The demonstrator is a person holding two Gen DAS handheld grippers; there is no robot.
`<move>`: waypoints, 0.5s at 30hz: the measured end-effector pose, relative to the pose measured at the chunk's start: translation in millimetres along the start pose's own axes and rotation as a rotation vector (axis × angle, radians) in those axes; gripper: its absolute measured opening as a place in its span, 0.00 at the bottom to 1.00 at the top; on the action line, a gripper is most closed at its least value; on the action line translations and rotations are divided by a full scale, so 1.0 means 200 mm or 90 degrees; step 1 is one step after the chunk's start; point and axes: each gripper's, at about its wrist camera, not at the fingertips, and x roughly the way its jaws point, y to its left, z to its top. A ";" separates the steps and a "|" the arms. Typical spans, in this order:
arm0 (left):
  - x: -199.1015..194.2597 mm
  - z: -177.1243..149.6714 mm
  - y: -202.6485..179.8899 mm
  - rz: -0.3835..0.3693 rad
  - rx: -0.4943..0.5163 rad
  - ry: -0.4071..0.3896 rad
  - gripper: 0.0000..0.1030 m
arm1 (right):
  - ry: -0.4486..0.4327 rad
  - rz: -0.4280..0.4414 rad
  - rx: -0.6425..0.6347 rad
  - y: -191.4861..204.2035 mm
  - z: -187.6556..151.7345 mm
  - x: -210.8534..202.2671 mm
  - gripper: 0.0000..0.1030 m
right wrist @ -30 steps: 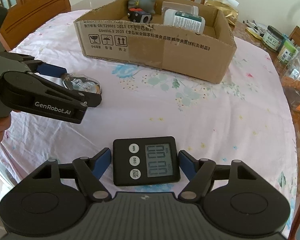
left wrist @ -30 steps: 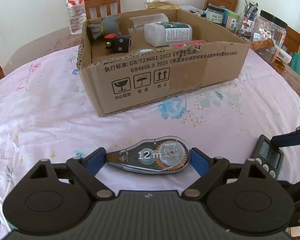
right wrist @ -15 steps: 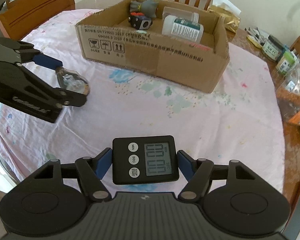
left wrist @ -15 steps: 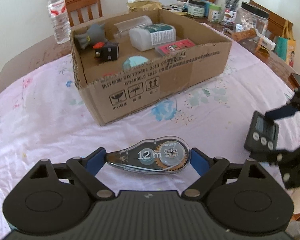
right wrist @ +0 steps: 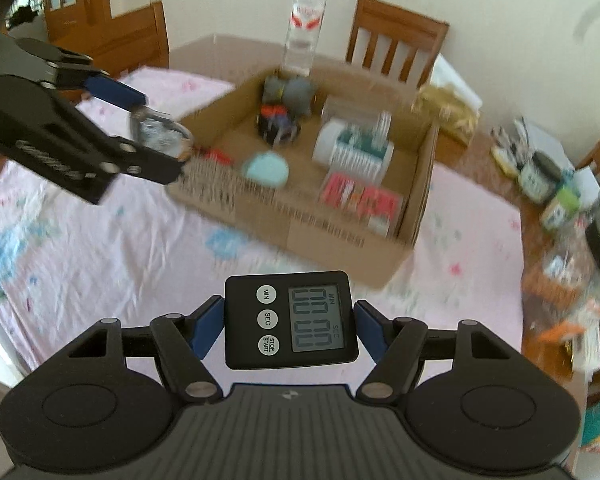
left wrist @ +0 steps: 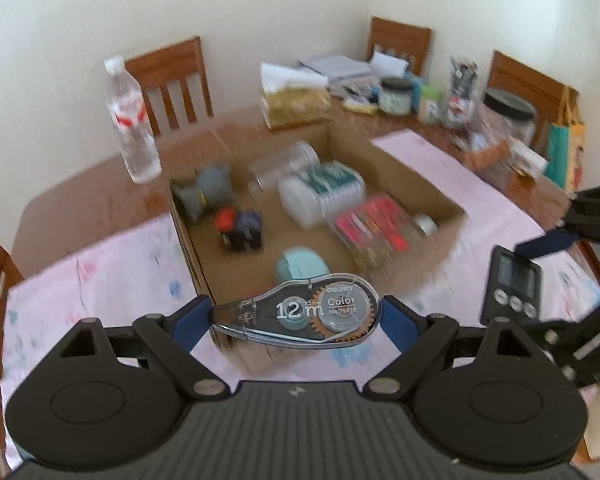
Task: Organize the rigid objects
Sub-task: 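Place the correction tape in the box with left tool while right tool places the timer inside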
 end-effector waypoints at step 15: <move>0.40 0.10 0.05 0.072 -0.032 0.008 0.94 | -0.023 0.001 0.007 -0.18 0.23 0.12 0.72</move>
